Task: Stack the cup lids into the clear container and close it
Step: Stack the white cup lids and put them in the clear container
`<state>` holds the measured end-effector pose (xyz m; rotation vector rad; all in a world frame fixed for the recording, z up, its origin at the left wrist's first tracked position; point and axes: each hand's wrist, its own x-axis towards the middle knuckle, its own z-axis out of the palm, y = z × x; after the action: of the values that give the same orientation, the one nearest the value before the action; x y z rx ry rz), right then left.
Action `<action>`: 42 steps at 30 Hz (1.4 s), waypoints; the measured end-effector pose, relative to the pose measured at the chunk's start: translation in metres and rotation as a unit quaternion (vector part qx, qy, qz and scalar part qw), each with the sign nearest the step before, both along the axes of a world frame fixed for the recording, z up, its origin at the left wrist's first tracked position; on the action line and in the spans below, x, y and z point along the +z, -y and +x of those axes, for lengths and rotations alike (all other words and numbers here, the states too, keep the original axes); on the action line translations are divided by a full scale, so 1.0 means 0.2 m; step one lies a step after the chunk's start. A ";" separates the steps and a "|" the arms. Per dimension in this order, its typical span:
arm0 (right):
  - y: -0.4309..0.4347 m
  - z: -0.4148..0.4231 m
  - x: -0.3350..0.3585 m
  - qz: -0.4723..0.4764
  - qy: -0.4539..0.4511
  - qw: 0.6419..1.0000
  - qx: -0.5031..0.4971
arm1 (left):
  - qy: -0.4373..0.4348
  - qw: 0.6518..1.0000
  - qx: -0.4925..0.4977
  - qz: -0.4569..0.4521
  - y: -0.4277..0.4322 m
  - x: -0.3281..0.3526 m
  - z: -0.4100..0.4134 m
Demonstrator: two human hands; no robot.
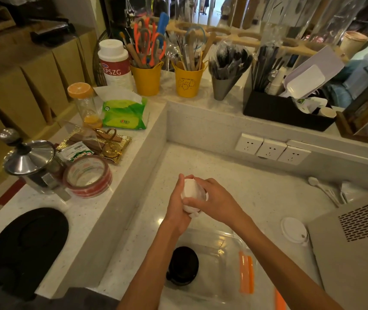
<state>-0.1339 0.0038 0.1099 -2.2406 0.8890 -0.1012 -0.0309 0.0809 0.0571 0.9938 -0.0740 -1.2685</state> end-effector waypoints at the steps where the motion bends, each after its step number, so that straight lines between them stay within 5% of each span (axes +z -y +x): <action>1: -0.01 -0.01 -0.02 -0.031 -0.020 0.999 -0.018 | 0.009 1.000 0.010 -0.002 0.00 0.00 -0.01; 3: -0.02 -0.03 -0.05 -0.027 -0.025 0.999 -0.024 | 0.047 0.998 0.043 -0.011 0.02 0.01 -0.03; 6: -0.01 -0.10 -0.10 0.102 0.059 0.993 -0.011 | 0.093 0.994 0.036 -0.039 0.05 0.04 -0.02; 13: 0.05 -0.17 -0.11 0.040 0.065 0.996 -0.038 | 0.033 0.996 -0.002 -0.080 0.07 0.10 -0.05; 17: 0.17 -0.24 -0.04 0.133 0.030 0.988 0.071 | 0.050 0.995 -0.034 -0.076 0.08 0.09 -0.06; 19: 0.28 -0.29 -0.07 0.166 0.013 0.986 0.008 | 0.012 0.997 -0.017 -0.074 0.07 0.06 -0.04; 21: 0.38 -0.36 -0.20 0.094 -0.080 0.987 -0.107 | -0.022 0.997 0.001 -0.077 0.06 0.04 -0.02; 24: 0.39 -0.47 -0.44 0.030 -0.338 0.934 -0.109 | -0.029 0.996 0.003 -0.085 0.04 0.01 0.01; 29: 0.29 -0.59 -0.68 0.046 -0.397 0.915 -0.051 | -0.055 0.994 -0.007 -0.096 0.03 0.00 0.01; 33: 0.31 -0.58 -0.64 0.080 -0.301 0.942 -0.124 | -0.053 0.995 -0.010 -0.079 0.02 -0.02 0.00; 37: 0.39 -0.53 -0.38 0.191 -0.057 0.959 -0.201 | -0.001 0.999 -0.010 -0.046 0.02 -0.03 0.01; 42: 0.39 -0.45 0.02 0.296 0.077 0.952 -0.029 | -0.012 1.000 -0.013 -0.018 0.03 -0.01 -0.02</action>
<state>-0.2245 -0.0740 0.1142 -1.6243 0.7747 -0.0286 -0.0348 0.0752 0.0546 0.9485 -0.0915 -1.2976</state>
